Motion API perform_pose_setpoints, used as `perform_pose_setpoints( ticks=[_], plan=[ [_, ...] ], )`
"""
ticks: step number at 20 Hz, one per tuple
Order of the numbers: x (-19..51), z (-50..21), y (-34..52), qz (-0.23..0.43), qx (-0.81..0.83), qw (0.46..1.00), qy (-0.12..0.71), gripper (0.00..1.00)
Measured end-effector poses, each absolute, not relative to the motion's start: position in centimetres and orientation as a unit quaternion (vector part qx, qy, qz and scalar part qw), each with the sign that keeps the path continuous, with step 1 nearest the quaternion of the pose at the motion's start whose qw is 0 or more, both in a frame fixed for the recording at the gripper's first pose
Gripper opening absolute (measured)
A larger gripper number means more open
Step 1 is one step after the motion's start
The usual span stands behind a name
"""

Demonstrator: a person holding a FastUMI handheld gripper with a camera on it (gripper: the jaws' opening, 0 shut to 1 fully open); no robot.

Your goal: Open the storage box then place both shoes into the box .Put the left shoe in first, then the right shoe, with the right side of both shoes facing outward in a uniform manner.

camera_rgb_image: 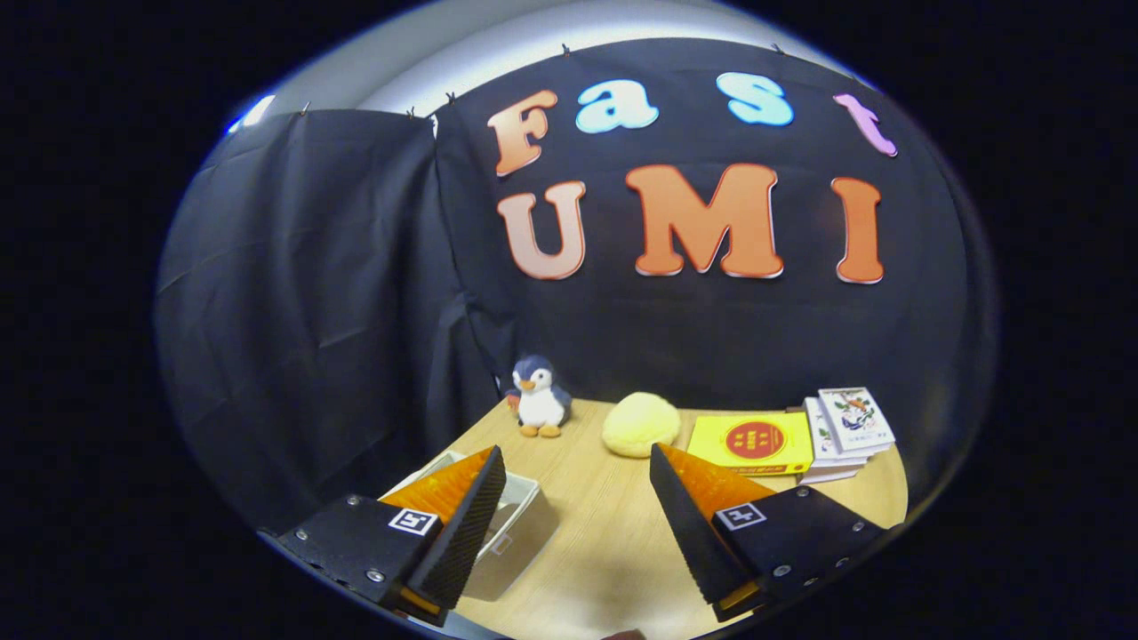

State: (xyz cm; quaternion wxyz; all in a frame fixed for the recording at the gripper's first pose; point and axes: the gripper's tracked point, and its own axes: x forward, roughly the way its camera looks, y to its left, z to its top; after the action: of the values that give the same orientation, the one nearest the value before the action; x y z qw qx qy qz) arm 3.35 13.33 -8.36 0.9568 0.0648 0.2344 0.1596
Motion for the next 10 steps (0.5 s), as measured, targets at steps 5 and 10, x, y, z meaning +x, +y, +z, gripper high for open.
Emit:
perform_pose_setpoints(
  ticks=[5,10],
  plan=[
    [2.7,-6.0,7.2,0.118,0.071,0.971,0.193,0.98],
    [2.0,-4.0,1.6,0.073,0.062,0.984,0.149,0.98]
  ],
)
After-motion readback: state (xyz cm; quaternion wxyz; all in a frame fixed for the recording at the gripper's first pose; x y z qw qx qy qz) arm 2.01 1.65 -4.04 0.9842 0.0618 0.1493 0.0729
